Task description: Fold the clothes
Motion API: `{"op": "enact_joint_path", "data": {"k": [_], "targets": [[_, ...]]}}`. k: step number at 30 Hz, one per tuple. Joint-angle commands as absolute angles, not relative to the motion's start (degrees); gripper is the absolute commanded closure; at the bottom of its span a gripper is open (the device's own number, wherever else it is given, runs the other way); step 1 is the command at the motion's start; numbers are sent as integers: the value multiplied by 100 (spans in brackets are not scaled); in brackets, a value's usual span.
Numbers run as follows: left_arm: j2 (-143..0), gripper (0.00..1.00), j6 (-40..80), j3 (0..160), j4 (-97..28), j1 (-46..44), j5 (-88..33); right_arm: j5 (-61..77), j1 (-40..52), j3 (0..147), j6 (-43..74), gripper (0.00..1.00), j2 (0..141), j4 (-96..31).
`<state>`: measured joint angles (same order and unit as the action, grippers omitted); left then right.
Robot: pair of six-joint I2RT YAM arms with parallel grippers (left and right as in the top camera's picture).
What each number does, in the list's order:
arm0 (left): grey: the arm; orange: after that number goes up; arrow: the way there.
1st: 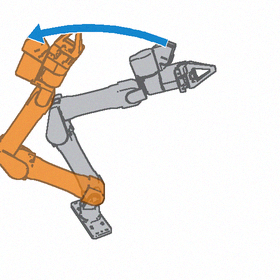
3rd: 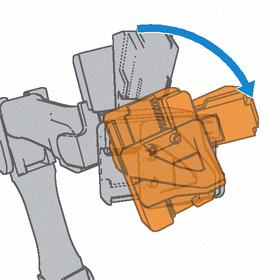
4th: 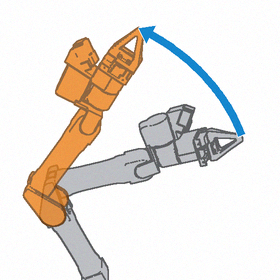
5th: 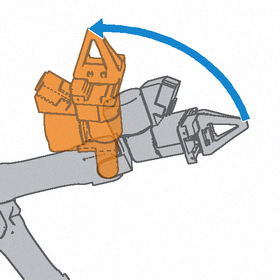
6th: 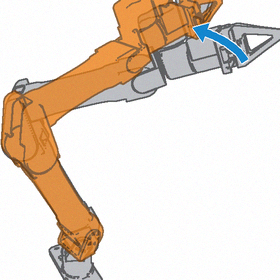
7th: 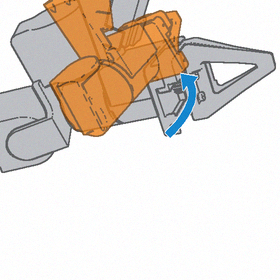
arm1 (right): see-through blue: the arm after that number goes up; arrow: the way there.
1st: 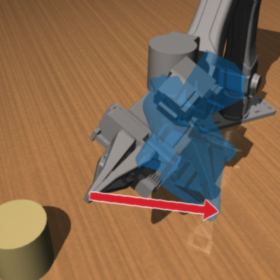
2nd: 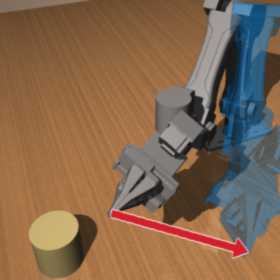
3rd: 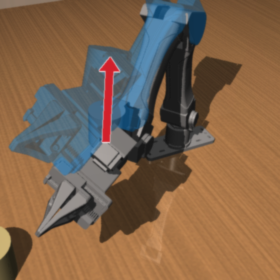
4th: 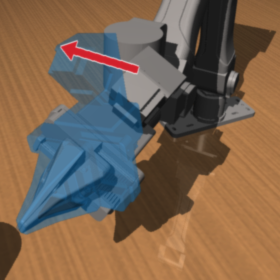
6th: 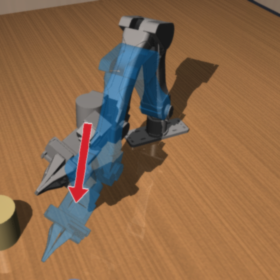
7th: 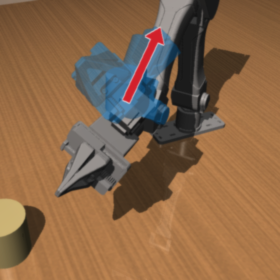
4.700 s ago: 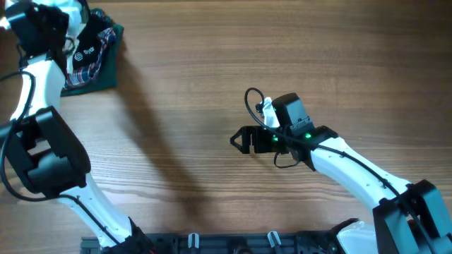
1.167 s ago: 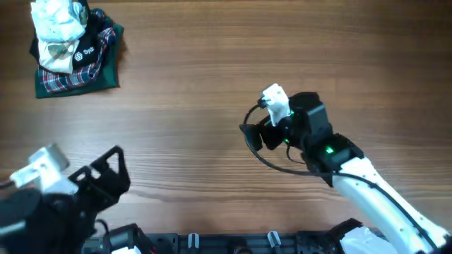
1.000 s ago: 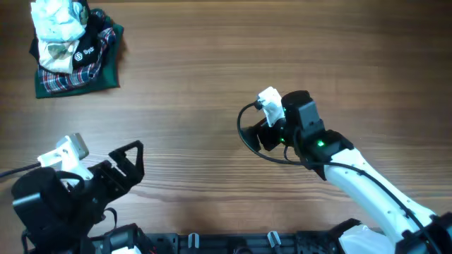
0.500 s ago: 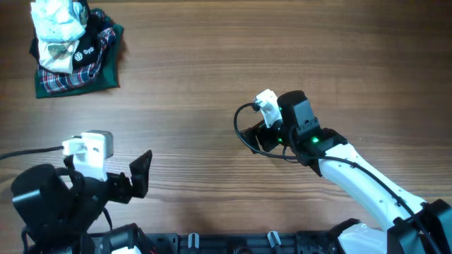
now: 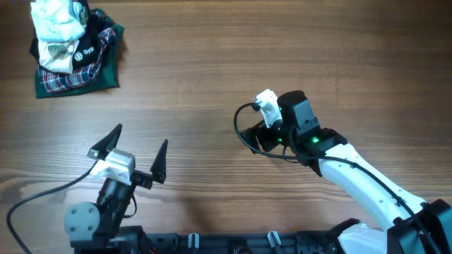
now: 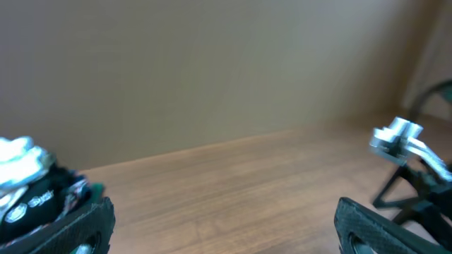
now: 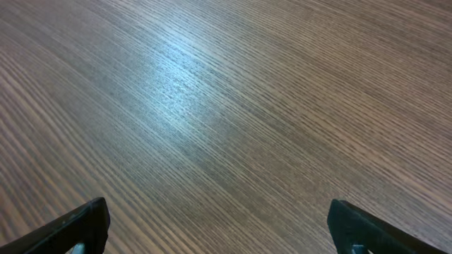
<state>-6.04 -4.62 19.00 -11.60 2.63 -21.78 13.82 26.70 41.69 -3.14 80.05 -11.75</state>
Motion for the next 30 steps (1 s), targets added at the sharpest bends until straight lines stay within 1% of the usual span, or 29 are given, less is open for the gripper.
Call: {"op": "enact_joint_path", "data": {"k": [1,4,16,30], "targets": [[-139,0,204,1341,-698,209,-1509,1328,2676,4178,-410,0,8060,-1160],[-73,0,523,1044,-421,209,-1273,1328,2676,4178,-410,0,8060,-1160],[-12,0,845,36,-242,209,-1253,1328,2676,4178,-410,0,8060,-1160],[-34,0,947,32,-322,213,-1190,1328,2676,4176,-410,0,8060,-1160]]}}
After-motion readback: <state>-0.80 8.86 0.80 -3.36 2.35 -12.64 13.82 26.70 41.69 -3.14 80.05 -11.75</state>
